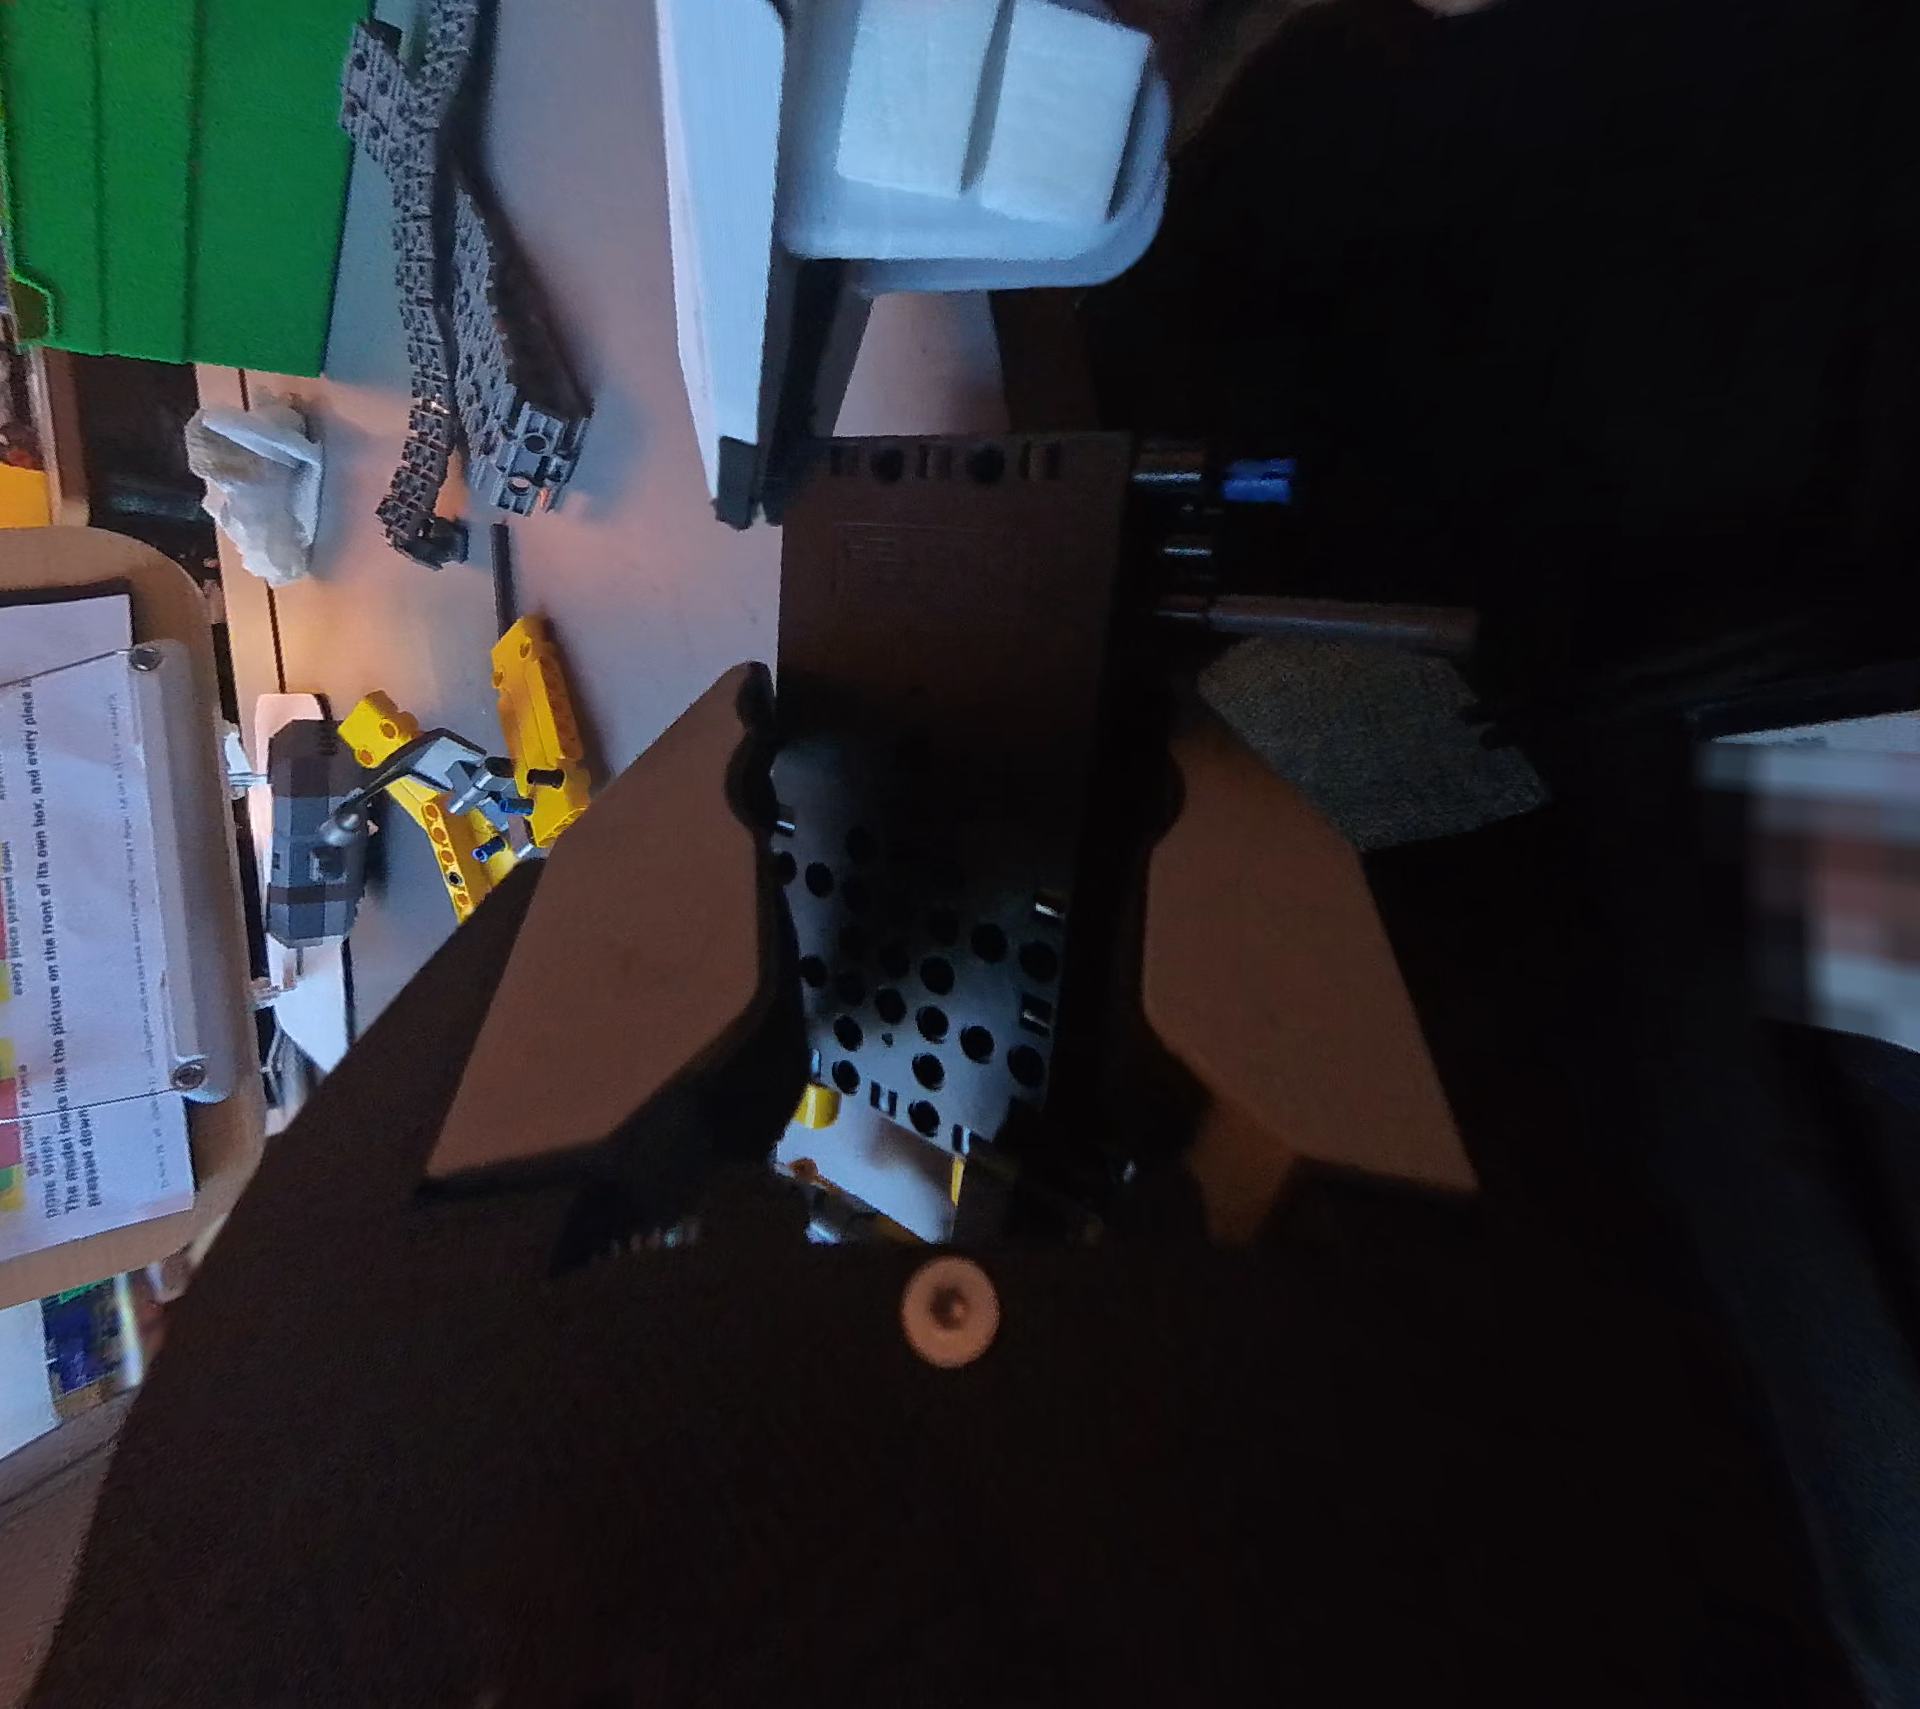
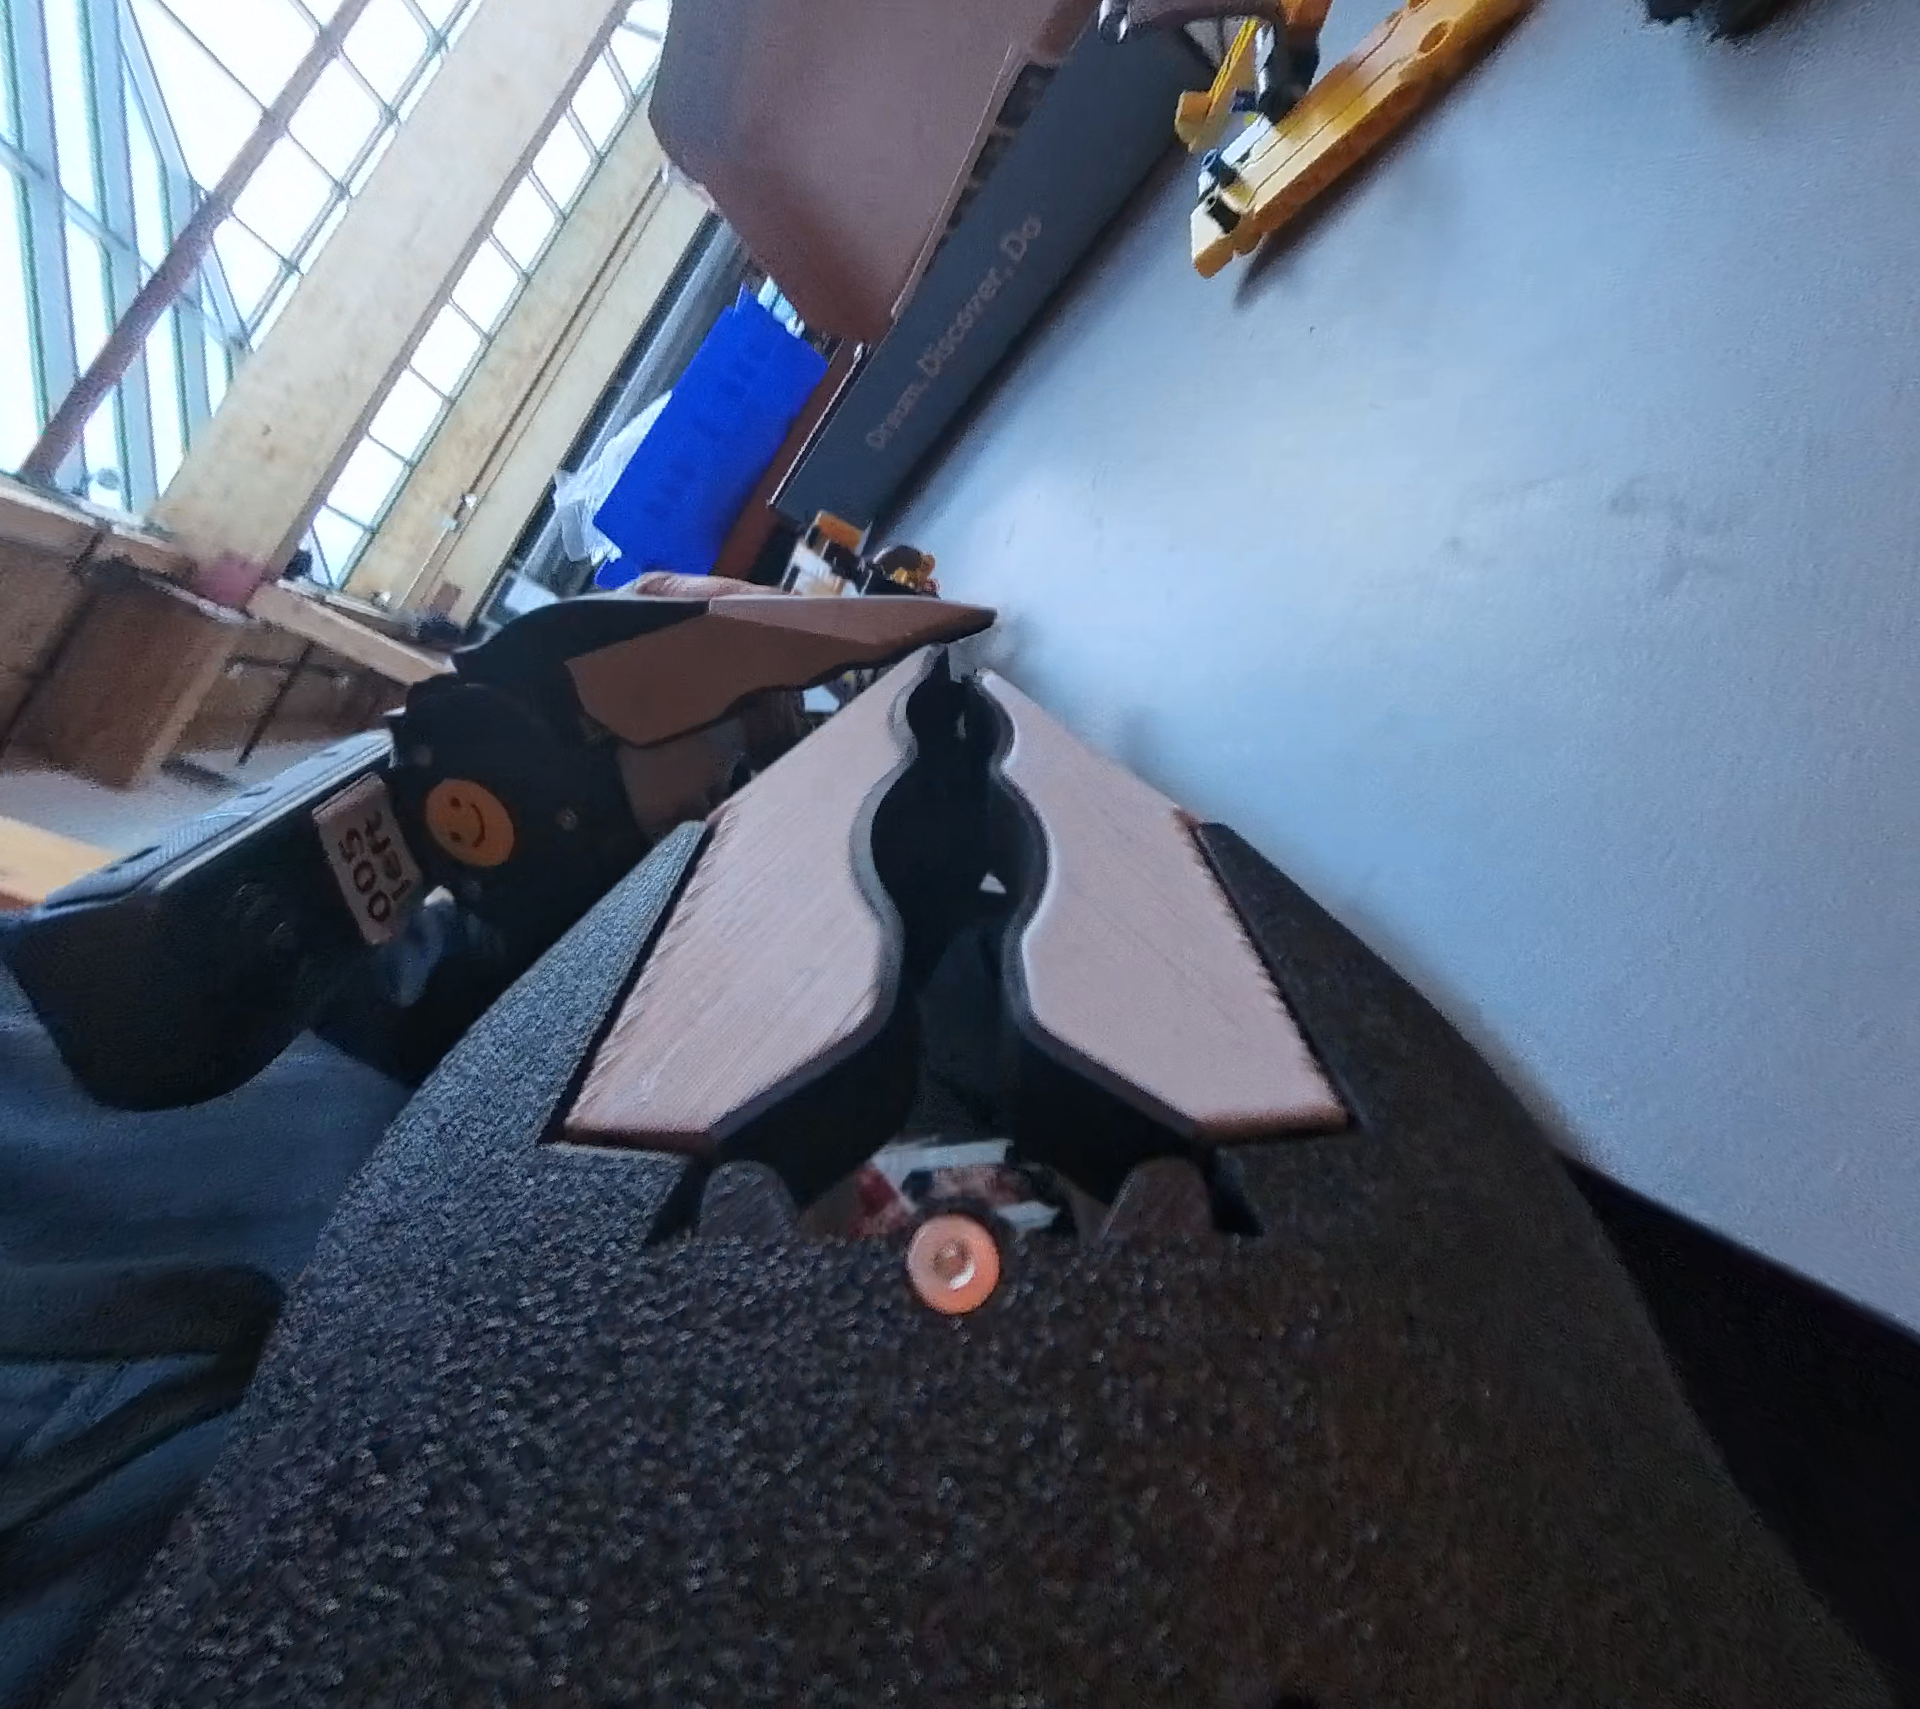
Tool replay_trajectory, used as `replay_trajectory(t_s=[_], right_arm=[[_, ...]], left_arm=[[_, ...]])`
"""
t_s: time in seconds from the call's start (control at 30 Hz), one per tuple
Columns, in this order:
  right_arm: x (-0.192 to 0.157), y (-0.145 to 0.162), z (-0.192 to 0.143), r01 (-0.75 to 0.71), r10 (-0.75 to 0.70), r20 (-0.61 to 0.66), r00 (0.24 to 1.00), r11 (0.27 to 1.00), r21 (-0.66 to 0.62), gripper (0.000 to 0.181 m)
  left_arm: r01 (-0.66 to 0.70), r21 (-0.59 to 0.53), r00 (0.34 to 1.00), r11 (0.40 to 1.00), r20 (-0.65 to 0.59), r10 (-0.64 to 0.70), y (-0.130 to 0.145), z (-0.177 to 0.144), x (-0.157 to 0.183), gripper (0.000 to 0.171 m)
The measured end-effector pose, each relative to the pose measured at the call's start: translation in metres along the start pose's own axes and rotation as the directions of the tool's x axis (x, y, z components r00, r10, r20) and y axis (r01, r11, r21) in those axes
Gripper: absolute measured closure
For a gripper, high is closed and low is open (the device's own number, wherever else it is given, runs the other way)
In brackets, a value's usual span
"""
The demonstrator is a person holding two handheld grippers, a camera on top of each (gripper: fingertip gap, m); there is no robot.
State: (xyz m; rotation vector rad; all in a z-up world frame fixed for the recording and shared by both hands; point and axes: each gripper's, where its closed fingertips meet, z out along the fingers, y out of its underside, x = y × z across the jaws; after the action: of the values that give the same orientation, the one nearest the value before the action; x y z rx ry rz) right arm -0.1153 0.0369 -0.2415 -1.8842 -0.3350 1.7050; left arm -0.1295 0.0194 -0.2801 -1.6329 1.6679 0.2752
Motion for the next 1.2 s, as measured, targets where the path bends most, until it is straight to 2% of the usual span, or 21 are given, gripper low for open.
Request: replay_trajectory(t_s=[0.17, 0.2, 0.23, 0.27, 0.3, 0.33, 0.4, 0.47, 0.5, 0.6, 0.63, 0.67, 0.7, 0.8, 0.87, 0.97, 1.03, 1.07, 1.13, 1.2], right_arm=[[-0.002, -0.009, 0.004, -0.041, 0.041, 0.016, 0.999, 0.998, 0.052, 0.181], [0.002, -0.02, 0.001, -0.047, 0.048, -0.002, 0.999, 0.993, 0.112, 0.181], [0.013, -0.046, -0.013, -0.07, 0.077, -0.023, 0.997, 0.972, 0.225, 0.181], [0.025, -0.078, -0.035, -0.096, 0.108, -0.02, 0.994, 0.94, 0.327, 0.181], [0.031, -0.103, -0.053, -0.069, 0.086, -0.029, 0.996, 0.926, 0.371, 0.181], [0.029, -0.113, -0.057, 0.009, 0.01, -0.057, 0.998, 0.947, 0.321, 0.181], [0.013, -0.106, -0.045, 0.155, -0.145, -0.081, 0.986, 0.978, 0.141, 0.181], [-0.006, -0.087, -0.029, 0.347, -0.347, -0.048, 0.937, 0.938, -0.02, 0.181], [-0.012, -0.077, -0.022, 0.446, -0.45, -0.028, 0.893, 0.891, -0.088, 0.181], [-0.025, -0.033, -0.009, 0.639, -0.632, 0.121, 0.765, 0.724, -0.258, 0.181], [-0.022, -0.026, -0.005, 0.677, -0.675, 0.122, 0.727, 0.677, -0.29, 0.175], [-0.022, -0.021, -0.001, 0.719, -0.724, 0.118, 0.68, 0.625, -0.306, 0.147], [-0.023, -0.017, 0.001, 0.763, -0.772, 0.121, 0.624, 0.568, -0.309, 0.135], [-0.038, -0.014, 0.008, 0.869, -0.879, 0.12, 0.462, 0.421, -0.261, 0.135], [-0.047, -0.018, 0.013, 0.925, -0.937, 0.096, 0.335, 0.307, -0.225, 0.136], [-0.059, -0.01, 0.014, 0.978, -0.981, 0.158, 0.117, 0.086, -0.189, 0.142], [-0.065, -0.003, 0.014, 0.982, -0.979, 0.201, -0.039, -0.075, -0.175, 0.14], [-0.068, 0.0, 0.015, 0.977, -0.972, 0.216, -0.093, -0.13, -0.167, 0.137], [-0.074, 0.001, 0.02, 0.975, -0.968, 0.215, -0.129, -0.163, -0.152, 0.136], [-0.082, 0.002, 0.024, 0.982, -0.97, 0.213, -0.117, -0.145, -0.121, 0.137]], left_arm=[[0.069, 0.036, 0.998, 0.997, 0.011, -0.07, -0.001, -0.003, -0.005, 0.103], [0.069, 0.046, 0.998, 0.997, -0.011, -0.068, -0.002, -0.004, -0.003, 0.103], [0.0, 0.105, 0.999, 0.994, -0.047, 0.005, -0.009, -0.008, 0.01, 0.103], [-0.062, 0.12, 0.998, 0.991, -0.022, 0.065, -0.013, -0.012, 0.018, 0.102], [-0.099, 0.113, 0.995, 0.989, -0.002, 0.1, -0.012, -0.015, 0.023, 0.102], [-0.09, 0.116, 0.996, 0.989, 0.006, 0.09, -0.01, -0.016, 0.021, 0.102], [-0.045, 0.105, 0.999, 0.993, 0.02, 0.044, 0.002, -0.015, 0.005, 0.102], [-0.038, 0.152, 0.997, 0.988, -0.061, 0.048, 0.002, -0.018, 0.006, 0.103], [-0.047, 0.191, 0.996, 0.98, -0.059, 0.06, 0.0, -0.02, 0.001, 0.102], [0.068, 0.309, 0.973, 0.949, -0.232, 0.006, 0.0, -0.024, -0.006, 0.102], [0.093, 0.352, 0.97, 0.931, -0.245, -0.004, 0.001, -0.026, -0.014, 0.102], [0.114, 0.39, 0.965, 0.914, -0.261, -0.009, 0.001, -0.031, -0.021, 0.102], [0.14, 0.423, 0.964, 0.895, -0.265, -0.026, 0.001, -0.036, -0.029, 0.102], [0.163, 0.498, 0.961, 0.852, -0.274, -0.024, -0.007, -0.048, -0.036, 0.102], [0.193, 0.537, 0.944, 0.821, -0.331, -0.005, -0.013, -0.054, -0.029, 0.102], [0.269, 0.579, 0.899, 0.769, -0.438, 0.016, -0.017, -0.065, -0.022, 0.101], [0.318, 0.585, 0.861, 0.746, -0.507, 0.03, -0.018, -0.073, -0.022, 0.101], [0.345, 0.584, 0.839, 0.735, -0.543, 0.037, -0.019, -0.076, -0.023, 0.101], [0.379, 0.578, 0.803, 0.722, -0.593, 0.053, -0.021, -0.079, -0.024, 0.101], [0.395, 0.575, 0.778, 0.717, -0.624, 0.071, -0.024, -0.079, -0.024, 0.101]])
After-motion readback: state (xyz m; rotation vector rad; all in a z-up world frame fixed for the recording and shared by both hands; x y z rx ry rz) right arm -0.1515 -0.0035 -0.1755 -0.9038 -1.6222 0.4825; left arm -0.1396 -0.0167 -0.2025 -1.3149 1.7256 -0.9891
